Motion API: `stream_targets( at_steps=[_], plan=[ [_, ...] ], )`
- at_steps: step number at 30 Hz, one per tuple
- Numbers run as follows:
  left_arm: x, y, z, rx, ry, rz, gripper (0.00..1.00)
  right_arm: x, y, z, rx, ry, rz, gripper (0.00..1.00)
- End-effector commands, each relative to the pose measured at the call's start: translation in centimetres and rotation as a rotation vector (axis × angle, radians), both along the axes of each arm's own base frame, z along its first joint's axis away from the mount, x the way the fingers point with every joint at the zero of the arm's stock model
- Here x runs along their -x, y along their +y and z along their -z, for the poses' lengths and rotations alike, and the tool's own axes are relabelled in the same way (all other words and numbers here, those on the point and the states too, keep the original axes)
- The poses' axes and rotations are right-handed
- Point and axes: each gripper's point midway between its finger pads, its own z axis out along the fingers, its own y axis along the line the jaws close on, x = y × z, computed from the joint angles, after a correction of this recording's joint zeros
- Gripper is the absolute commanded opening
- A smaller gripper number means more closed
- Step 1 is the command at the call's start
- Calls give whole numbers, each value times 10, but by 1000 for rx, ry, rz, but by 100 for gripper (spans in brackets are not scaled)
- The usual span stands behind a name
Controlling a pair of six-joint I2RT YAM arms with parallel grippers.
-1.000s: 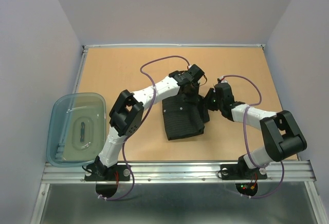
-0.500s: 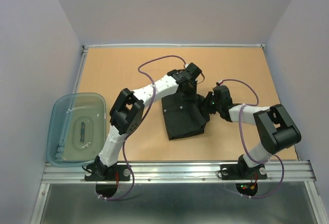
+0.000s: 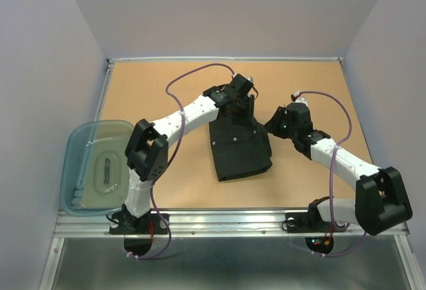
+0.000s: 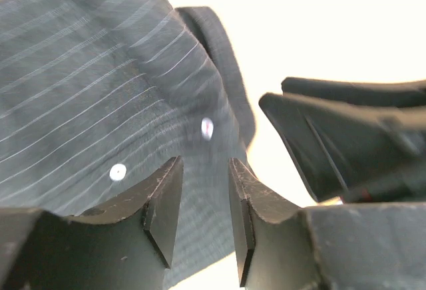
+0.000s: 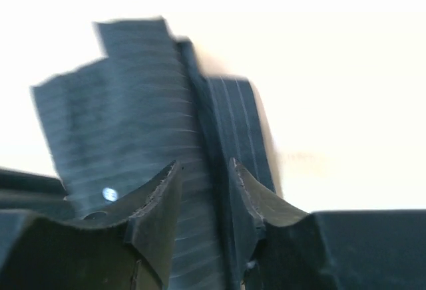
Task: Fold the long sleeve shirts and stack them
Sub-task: Fold the shirt
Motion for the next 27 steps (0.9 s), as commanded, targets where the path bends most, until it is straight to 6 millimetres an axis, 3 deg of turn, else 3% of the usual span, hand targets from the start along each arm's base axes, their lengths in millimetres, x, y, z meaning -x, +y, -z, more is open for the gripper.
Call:
stream_targets(
  at_steps=[1, 2, 5, 6, 7, 8, 9, 10, 14, 18, 19, 21, 23, 24, 26, 27],
  plan=[
    [-10, 19, -99, 186, -173, -42, 46, -13, -12, -57, 78, -111, 8, 41],
    [-14, 26, -107, 203, -189, -57, 51, -15, -11, -66, 72, -126, 2, 42],
    [-13, 48, -136, 271, -243, -70, 55, -13, 4, -92, 27, -170, -77, 42],
    [-13, 52, -129, 277, -243, -73, 55, -9, 15, -97, -8, -173, -137, 42],
    [-13, 58, -134, 294, -262, -82, 55, -8, 22, -100, -25, -173, -168, 42],
    [-15, 63, -131, 300, -267, -95, 55, -10, 29, -111, -50, -189, -199, 42],
    [-14, 70, -110, 294, -227, -98, 55, -10, 36, -112, -69, -183, -228, 42],
    [-17, 69, -111, 329, -241, -95, 55, -7, 48, -117, -121, -180, -283, 42],
    [-19, 68, -73, 321, -204, -79, 54, -9, 75, -112, -241, -161, -367, 42],
    [-22, 60, -18, 293, -133, -65, 49, -19, 89, -85, -311, -155, -391, 42],
    [-23, 61, -9, 286, -119, -73, 49, -16, 89, -67, -320, -118, -382, 42],
    [-23, 64, 25, 249, -61, -93, 47, -20, 90, -48, -338, -119, -376, 41],
    [-26, 62, 41, 260, -38, -115, 46, -10, 82, -10, -379, -39, -332, 40],
    [-24, 65, 62, 248, -5, -124, 46, -14, 75, -6, -405, -57, -318, 40],
    [-22, 68, 85, 239, 39, -144, 45, -6, 60, 33, -426, 29, -255, 39],
    [-20, 69, 89, 240, 49, -148, 45, -6, 57, 39, -426, 32, -248, 38]
  ],
)
